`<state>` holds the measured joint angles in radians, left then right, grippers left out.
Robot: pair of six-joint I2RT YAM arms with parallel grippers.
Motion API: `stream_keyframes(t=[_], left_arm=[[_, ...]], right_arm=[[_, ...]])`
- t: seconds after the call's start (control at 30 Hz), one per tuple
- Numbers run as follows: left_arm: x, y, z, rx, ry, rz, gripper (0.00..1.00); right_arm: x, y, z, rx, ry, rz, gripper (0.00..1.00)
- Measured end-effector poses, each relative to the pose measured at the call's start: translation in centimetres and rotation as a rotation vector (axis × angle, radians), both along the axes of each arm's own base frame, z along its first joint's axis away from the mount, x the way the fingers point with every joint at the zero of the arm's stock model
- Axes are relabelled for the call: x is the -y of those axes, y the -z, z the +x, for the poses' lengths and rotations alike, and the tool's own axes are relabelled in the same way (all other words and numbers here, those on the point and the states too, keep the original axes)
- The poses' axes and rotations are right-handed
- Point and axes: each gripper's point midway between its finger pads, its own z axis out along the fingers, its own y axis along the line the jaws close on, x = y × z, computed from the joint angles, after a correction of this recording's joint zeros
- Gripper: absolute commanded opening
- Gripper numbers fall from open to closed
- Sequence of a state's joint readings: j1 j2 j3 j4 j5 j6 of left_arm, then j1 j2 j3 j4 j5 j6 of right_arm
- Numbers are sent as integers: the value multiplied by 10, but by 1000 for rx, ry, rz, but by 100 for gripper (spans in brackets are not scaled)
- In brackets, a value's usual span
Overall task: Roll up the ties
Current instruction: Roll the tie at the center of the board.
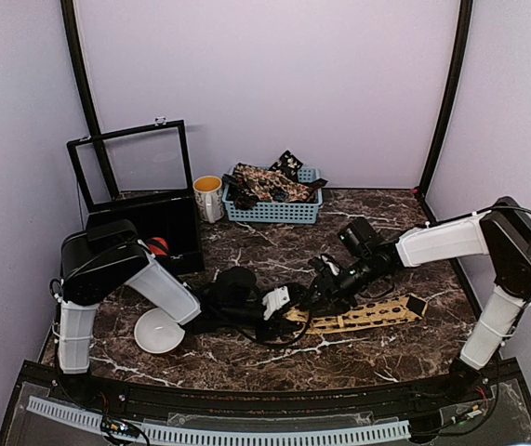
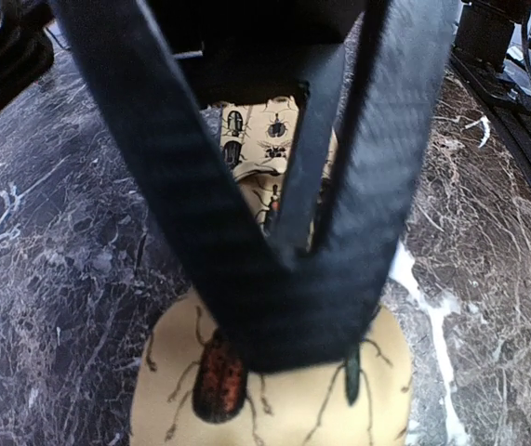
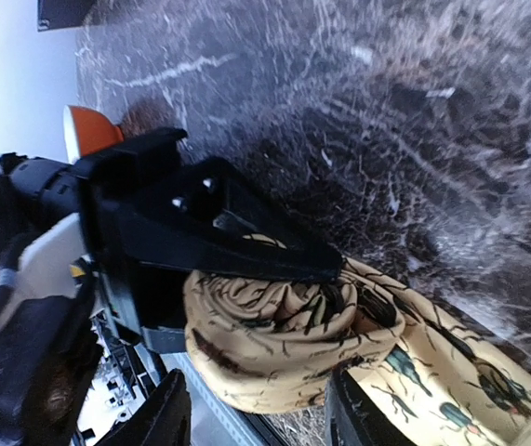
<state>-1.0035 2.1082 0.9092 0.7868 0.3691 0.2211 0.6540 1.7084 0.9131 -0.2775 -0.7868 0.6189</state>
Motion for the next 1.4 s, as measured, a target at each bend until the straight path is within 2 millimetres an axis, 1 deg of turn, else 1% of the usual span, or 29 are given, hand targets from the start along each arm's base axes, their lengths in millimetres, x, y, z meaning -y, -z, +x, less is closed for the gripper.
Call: stream_keyframes(t=[0.07,0.1,0.13,0.17,0.23,0.27,0.3,0.37,0.43,0.53,0.63,0.7,0.77,0.8,0.87,0.97,1.03,1.1,1.17,1.3,1.4], left_arm=[[0,0,0,0,0,1,32],[0,0,0,1,0,1,33],[0,0,0,1,0,2,33],[0,0,0,1,1,3,33],[0,0,0,1,1,3,33],[0,0,0,1,1,4,33],[0,1,0,1,1,5,33],[0,1,0,0,1,5,35],[0,1,0,0,1,6,42],[-1,-1,2,4,-7,7,61],[-3,-2,5,0,-23,16,76],[-5,-4,7,5,-36,20,82],[-9,-6,9,4,-50,24,96],[-11,-7,9,7,-54,24,99],[-12,-12,10,11,-61,18,99],[-15,-25,12,17,-92,-3,99],[-21,-39,19,26,-154,-32,99],[-28,-57,26,20,-236,-86,99],[-29,-69,30,1,-256,-117,99],[-21,-77,31,-19,-217,-137,99],[-14,-71,19,-26,-159,-139,98]], right_arm=[[-4,7,-4,-25,-7,-15,42],[-6,10,-5,-32,-9,-20,38],[-8,12,-6,-39,-9,-26,31],[-10,14,-6,-46,-9,-30,22],[-11,15,-5,-51,-6,-31,9],[-12,14,-4,-48,-6,-29,3],[-12,14,-3,-45,-7,-28,0],[-12,13,-3,-50,0,-31,0],[-12,14,-2,-50,0,-33,0],[-10,16,-1,-41,5,-42,0],[-3,23,0,-37,11,-53,0],[3,27,0,-34,16,-55,0],[12,32,1,-36,26,-62,0],[17,35,1,-39,31,-66,0],[23,38,1,-41,34,-68,0],[30,41,3,-34,36,-69,0],[33,43,3,-27,33,-68,0],[35,44,4,-23,31,-67,0],[36,45,4,-19,30,-65,0],[37,46,4,-11,25,-59,0],[38,46,4,-8,23,-50,0]])
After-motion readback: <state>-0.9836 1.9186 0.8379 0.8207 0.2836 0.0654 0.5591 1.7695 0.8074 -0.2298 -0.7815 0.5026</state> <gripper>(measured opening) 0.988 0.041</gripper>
